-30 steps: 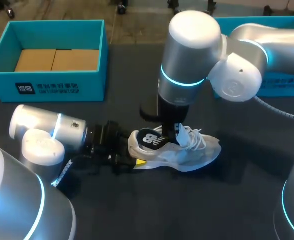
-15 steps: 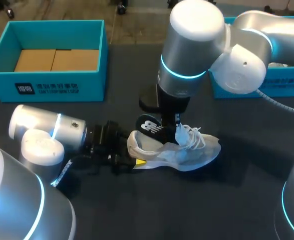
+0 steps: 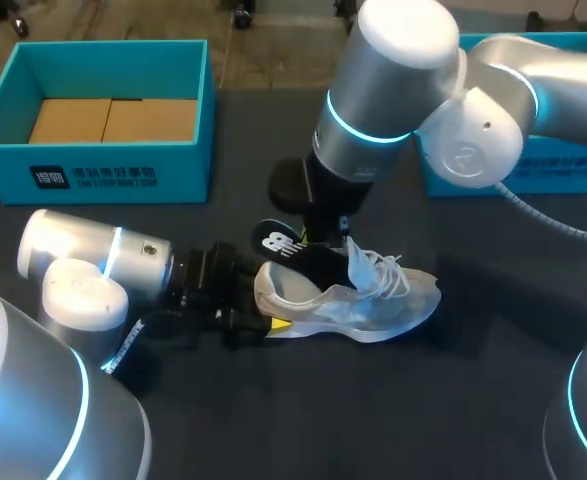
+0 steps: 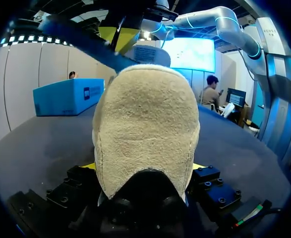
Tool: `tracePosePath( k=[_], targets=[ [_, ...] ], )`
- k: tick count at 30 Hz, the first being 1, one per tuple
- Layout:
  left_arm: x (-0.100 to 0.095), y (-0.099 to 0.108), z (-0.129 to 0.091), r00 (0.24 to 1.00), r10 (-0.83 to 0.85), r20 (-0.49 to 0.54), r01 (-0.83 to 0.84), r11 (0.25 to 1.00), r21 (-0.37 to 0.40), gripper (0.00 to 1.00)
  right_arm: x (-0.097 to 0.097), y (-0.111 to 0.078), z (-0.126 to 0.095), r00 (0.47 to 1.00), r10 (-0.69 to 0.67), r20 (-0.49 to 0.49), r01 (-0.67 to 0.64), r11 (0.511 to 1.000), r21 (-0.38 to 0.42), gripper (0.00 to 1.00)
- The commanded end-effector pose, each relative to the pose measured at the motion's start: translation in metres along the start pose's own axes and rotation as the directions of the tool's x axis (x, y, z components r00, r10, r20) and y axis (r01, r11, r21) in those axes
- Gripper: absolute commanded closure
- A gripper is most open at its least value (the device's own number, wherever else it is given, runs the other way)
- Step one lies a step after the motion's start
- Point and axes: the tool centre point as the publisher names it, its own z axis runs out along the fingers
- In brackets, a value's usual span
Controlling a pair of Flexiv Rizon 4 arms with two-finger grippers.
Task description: Take the shoe out of the shoebox, open the shoe tongue, remove and reinsert the insole, then place the shoe into the shoebox
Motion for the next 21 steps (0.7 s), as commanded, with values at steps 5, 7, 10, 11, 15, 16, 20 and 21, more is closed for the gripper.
tracePosePath(
  k=[5,7,10,11,15,16,20,21],
  targets=[
    [0.0005,-0.0004,0.0005,1.0,0.0,0.0,0.0,1.0,-0.002,1.0,-0.0064,0.0087,0.0067,1.0,-0.003,-0.016,0.002,0.999,-0.035,1.0],
    [0.0005,-0.0004,0.0005,1.0,0.0,0.0,0.0,1.0,-0.002,1.0,-0.0054,0.0089,0.0081,0.999,0.015,-0.033,-0.017,0.998,-0.065,0.5],
    [0.0005,-0.0004,0.0005,1.0,0.0,0.0,0.0,1.0,-0.002,1.0,-0.0037,0.0075,0.0083,0.997,0.028,-0.065,-0.034,0.995,-0.089,0.0],
    [0.0005,-0.0004,0.0005,1.0,0.0,0.0,0.0,1.0,-0.002,1.0,-0.0029,0.0066,0.0082,0.997,0.038,-0.068,-0.045,0.993,-0.105,0.0],
    [0.0005,-0.0004,0.0005,1.0,0.0,0.0,0.0,1.0,-0.002,1.0,-0.0019,0.0027,0.0067,0.983,0.034,-0.18,-0.061,0.987,-0.146,0.0],
    [0.0005,-0.0004,0.0005,1.0,0.0,0.0,0.0,1.0,-0.002,1.0,-0.0026,0.0021,0.0064,0.98,0.034,-0.198,-0.064,0.987,-0.148,0.0],
    [0.0005,-0.0004,0.0005,1.0,0.0,0.0,0.0,1.0,-0.002,1.0,-0.0052,0.001,0.0044,0.955,0.041,-0.292,-0.09,0.984,-0.156,0.0],
    [0.0005,-0.0004,0.0005,1.0,0.0,0.0,0.0,1.0,-0.002,1.0,-0.0052,0.001,0.0044,0.955,0.041,-0.292,-0.09,0.984,-0.156,0.0]
  ],
)
